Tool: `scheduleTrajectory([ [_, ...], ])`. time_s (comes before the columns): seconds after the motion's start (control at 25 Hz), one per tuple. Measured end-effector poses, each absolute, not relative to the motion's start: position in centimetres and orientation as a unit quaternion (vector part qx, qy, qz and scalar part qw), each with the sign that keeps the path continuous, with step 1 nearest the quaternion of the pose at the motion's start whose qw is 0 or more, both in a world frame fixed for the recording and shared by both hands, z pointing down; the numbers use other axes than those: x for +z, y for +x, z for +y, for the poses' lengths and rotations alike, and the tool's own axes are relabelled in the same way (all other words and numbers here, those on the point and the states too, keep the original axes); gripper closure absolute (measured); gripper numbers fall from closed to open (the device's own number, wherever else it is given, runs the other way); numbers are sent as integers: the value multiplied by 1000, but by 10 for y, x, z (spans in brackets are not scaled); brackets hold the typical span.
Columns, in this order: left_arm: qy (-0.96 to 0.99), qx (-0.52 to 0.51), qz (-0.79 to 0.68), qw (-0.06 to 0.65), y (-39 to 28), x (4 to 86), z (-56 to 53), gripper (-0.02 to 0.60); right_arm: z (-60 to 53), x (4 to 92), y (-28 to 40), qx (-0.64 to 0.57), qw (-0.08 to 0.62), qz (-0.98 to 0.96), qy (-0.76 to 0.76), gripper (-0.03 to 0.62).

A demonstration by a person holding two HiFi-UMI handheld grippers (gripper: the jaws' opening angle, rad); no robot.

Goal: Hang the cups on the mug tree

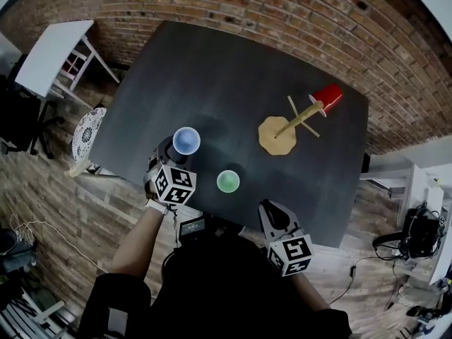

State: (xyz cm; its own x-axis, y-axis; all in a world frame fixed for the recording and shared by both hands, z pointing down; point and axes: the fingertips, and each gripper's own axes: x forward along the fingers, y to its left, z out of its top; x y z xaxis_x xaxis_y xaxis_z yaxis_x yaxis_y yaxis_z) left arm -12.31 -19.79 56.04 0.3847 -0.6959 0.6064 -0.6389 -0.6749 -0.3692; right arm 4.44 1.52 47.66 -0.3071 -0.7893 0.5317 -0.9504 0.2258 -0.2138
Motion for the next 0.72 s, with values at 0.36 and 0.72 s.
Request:
scheduleTrajectory([
  [0.36, -831, -386, 370, 153, -53, 514, -232, 356, 39, 483, 68, 271, 136, -754, 582, 537],
  [0.72, -819, -404, 315, 258, 33, 497, -259, 356, 63, 489, 92, 280, 136, -738, 599, 537],
])
